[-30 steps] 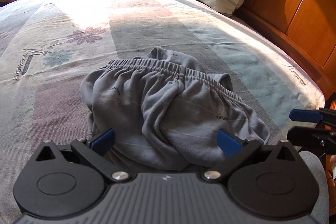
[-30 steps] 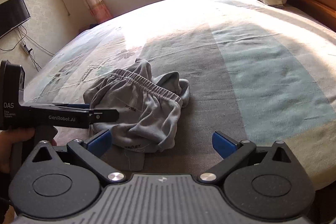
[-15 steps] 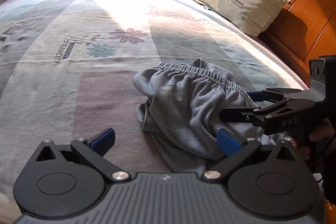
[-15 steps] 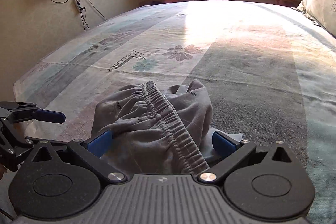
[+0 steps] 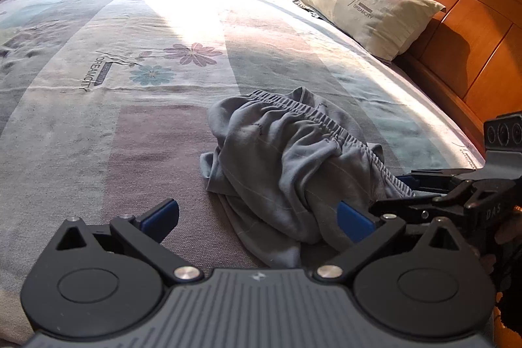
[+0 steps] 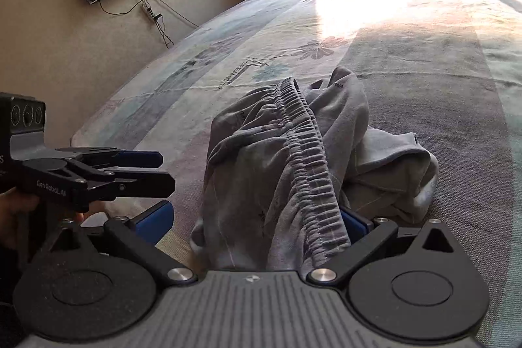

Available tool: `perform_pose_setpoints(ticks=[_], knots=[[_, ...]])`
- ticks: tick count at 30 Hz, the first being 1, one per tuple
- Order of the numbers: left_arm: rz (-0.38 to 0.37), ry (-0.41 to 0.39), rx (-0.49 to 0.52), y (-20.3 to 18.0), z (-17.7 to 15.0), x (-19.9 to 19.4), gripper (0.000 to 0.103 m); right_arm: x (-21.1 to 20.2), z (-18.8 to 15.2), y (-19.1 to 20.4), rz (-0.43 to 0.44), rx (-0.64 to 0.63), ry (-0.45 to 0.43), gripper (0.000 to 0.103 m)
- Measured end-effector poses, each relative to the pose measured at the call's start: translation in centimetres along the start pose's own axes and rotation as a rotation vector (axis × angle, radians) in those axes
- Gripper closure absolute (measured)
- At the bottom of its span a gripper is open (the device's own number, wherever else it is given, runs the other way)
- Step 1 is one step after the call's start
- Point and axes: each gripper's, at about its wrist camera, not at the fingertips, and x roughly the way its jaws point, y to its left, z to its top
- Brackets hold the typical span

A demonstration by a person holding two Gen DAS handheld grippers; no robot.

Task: Fold clothes
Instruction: 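Grasp the waistband with the right tool while the left tool holds it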

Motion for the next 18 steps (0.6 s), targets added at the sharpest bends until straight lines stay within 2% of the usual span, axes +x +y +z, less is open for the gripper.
perform_pose_setpoints(ticks=[4,7,13,16,18], knots=[[0.020,0.001,-0.019,0.6,0.1,0.0,0.001,-1.6,2.0,1.6,0.040,-0.050,-0.044,0.000],[0.026,0.002,-0.034,0.9,0.2,0.2,0.001,-2.0,1.9,2.1,0.074,-0.049,-0.024,0.000],[0.000,0.008,-0.024,1.0,0.2,0.8,0.001,-2.1,-1.0,2.5,-0.045,-0.092,0.062,0.000],[-0.003,0.010,-0.026,1.1,0.2,1.0,0.001,-3.4,-0.7,2.8,-0.098,-0.137,0.007,0.000],[-0.002,0.009,-0.026,1.1,0.3,1.0,0.001,-4.1,0.8,2.7,-0.089,-0.151,-0.053,0.000]])
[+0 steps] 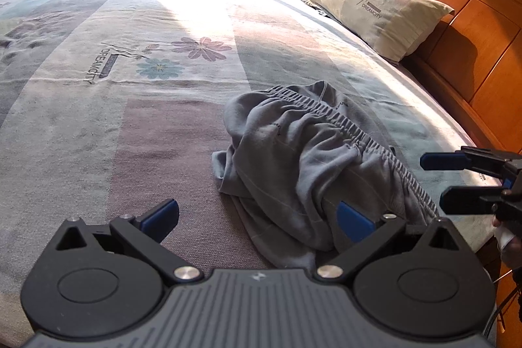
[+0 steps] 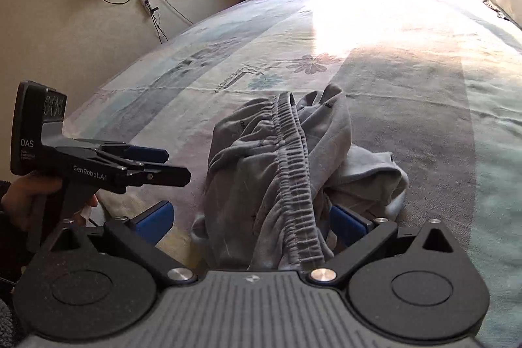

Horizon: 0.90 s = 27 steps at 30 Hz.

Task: Fold clothes
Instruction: 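Grasp the waistband with the right tool while the left tool holds it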

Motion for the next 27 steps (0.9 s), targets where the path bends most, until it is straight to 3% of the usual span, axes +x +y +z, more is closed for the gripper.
perform_pose_setpoints(ticks=[4,10,12,15,19,21,24,27], knots=[[0.006,0.004,-0.002,0.1,0.1,-0.1,0.001,2.2,3.2,-1.6,0.126,0.044,-0.051,0.000],[0.003,0.015,-0.010,0.5,-0.1,0.0,0.001,7.5,3.6,-3.9,0.134,0.103,0.059,0.000],[-0.001,0.016,-0.012,0.6,-0.2,0.1,0.001,7.4,3.0,-4.2,0.165,0.147,0.066,0.000],[-0.008,0.015,-0.014,0.8,-0.1,0.2,0.001,5.6,2.5,-3.0,0.289,0.145,0.026,0.000],[-0.014,0.018,-0.030,0.9,-0.2,0.4,0.001,7.6,2.3,-3.2,0.267,0.139,0.105,0.000],[-0.019,0.020,-0.035,1.0,-0.3,0.3,0.001,9.4,1.3,-4.6,0.296,0.158,0.153,0.000],[-0.011,0.028,-0.038,1.3,-0.4,0.2,0.001,9.2,0.5,-6.5,0.386,0.197,0.121,0.000],[-0.006,0.030,-0.066,1.8,-0.5,0.1,0.001,8.3,0.7,-6.9,0.393,0.278,0.109,0.001]])
